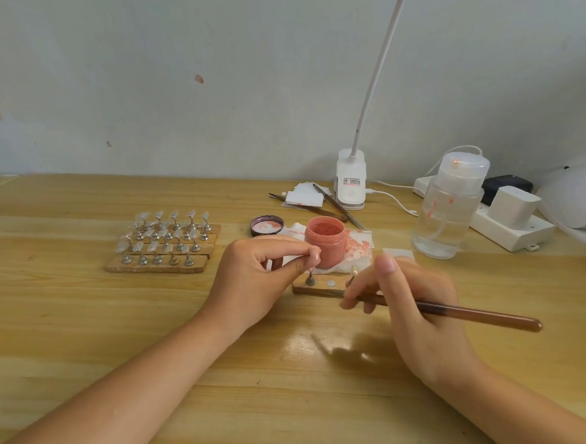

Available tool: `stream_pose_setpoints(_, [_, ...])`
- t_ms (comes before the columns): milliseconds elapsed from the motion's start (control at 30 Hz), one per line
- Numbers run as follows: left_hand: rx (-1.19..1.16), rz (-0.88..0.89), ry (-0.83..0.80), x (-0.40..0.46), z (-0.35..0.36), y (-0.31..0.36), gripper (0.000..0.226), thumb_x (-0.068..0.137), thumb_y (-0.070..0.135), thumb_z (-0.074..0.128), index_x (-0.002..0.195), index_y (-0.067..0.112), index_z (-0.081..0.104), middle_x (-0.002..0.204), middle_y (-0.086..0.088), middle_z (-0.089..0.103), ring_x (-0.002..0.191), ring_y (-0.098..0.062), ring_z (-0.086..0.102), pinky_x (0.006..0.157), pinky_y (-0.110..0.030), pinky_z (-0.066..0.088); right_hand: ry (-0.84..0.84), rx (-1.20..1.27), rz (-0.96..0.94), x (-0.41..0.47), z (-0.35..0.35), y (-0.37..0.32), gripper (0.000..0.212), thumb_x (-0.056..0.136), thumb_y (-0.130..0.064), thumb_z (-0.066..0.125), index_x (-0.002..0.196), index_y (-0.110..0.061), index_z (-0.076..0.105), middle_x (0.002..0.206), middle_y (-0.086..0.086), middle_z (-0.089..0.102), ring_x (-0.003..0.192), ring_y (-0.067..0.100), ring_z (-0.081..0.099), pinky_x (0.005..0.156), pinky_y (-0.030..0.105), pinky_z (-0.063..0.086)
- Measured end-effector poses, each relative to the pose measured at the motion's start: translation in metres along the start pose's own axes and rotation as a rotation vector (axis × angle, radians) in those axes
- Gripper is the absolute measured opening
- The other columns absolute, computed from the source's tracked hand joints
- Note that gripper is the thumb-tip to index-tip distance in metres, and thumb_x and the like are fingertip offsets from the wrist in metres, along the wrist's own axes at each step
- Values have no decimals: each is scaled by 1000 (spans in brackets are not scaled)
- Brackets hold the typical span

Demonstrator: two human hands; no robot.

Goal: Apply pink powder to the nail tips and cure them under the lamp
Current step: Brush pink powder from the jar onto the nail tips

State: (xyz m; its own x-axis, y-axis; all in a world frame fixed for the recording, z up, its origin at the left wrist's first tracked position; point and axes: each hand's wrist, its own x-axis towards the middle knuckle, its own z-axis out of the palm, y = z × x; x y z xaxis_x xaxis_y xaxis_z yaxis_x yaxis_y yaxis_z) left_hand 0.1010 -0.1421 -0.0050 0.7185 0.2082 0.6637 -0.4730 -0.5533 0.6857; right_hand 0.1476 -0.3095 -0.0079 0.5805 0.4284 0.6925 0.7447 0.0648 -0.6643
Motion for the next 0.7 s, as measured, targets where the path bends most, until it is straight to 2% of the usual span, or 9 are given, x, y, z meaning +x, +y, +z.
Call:
stream_pose_setpoints(100, [-4, 5, -18, 0, 0, 2, 12, 73, 17, 66, 84, 18, 70, 74, 18, 65, 53, 8, 49, 50, -5, 31, 40, 33, -51, 2, 0, -1, 51, 95, -45, 33, 70, -15, 65, 67, 1, 65, 58, 11, 57, 56, 31, 47])
stream_pose_setpoints(200, [-1, -33, -20, 1, 0, 1, 12, 72, 21, 66, 83, 20, 71, 82, 6, 66, 47, 1, 41, 51, -7, 31, 102, 125, -68, 4, 0, -2, 47, 95, -48, 28, 79, -22, 64, 75, -1, 68, 62, 6, 62, 56, 20, 49])
stream_pose_setpoints(267, [11, -48, -14, 1, 0, 0, 10, 72, 24, 66, 81, 23, 71, 81, 5, 64, 46, -2, 37, 51, -9, 30, 106, 124, -77, 4, 0, -3, 41, 95, -49, 28, 86, -26, 61, 72, -8, 68, 61, 2, 63, 55, 14, 48])
stream_pose_setpoints(367, [19, -41, -28, 0, 0, 2, 9, 72, 23, 67, 78, 30, 69, 79, 10, 63, 47, -5, 35, 50, -12, 31, 85, -88, -97, 7, -1, -3, 27, 95, -46, 38, 85, -34, 59, 73, -11, 67, 65, 2, 63, 58, 23, 49])
stream_pose_setpoints(433, [36, -24, -39, 0, -1, 2, 17, 72, 17, 69, 79, 32, 68, 78, 12, 62, 48, -6, 35, 49, -13, 31, 65, -260, -126, 11, 1, 0, 12, 86, -41, 52, 87, -33, 61, 85, -17, 66, 79, 2, 63, 69, 31, 51])
stream_pose_setpoints(467, [42, -18, -41, -1, -1, 2, 22, 72, 12, 70, 79, 32, 67, 76, 14, 62, 48, -6, 35, 49, -13, 31, 58, -325, -147, 12, 2, 2, 15, 81, -40, 57, 89, -28, 62, 93, -19, 64, 88, 2, 62, 76, 33, 50])
stream_pose_setpoints(533, [48, -3, -51, -1, -1, 4, 29, 71, 3, 72, 78, 30, 67, 75, 15, 62, 49, -2, 38, 49, -12, 31, 20, -395, -194, 13, 4, 7, 25, 75, -41, 63, 95, -27, 59, 100, -24, 57, 100, -7, 52, 88, 24, 42])
stream_pose_setpoints(600, [46, 29, -80, -2, 0, 7, 25, 70, 0, 72, 80, 23, 68, 76, 13, 63, 52, 5, 44, 50, -9, 31, -39, -424, -213, 14, 5, 10, 29, 72, -41, 64, 98, -33, 52, 100, -27, 54, 102, -13, 45, 91, 10, 31])
stream_pose_setpoints(700, [73, 40, -126, -3, 1, 9, 22, 69, -2, 73, 80, 17, 70, 76, 7, 64, 56, 9, 48, 50, -7, 33, -73, -424, -214, 13, 5, 13, 31, 72, -41, 64, 98, -35, 49, 98, -27, 55, 102, -12, 46, 92, 5, 27])
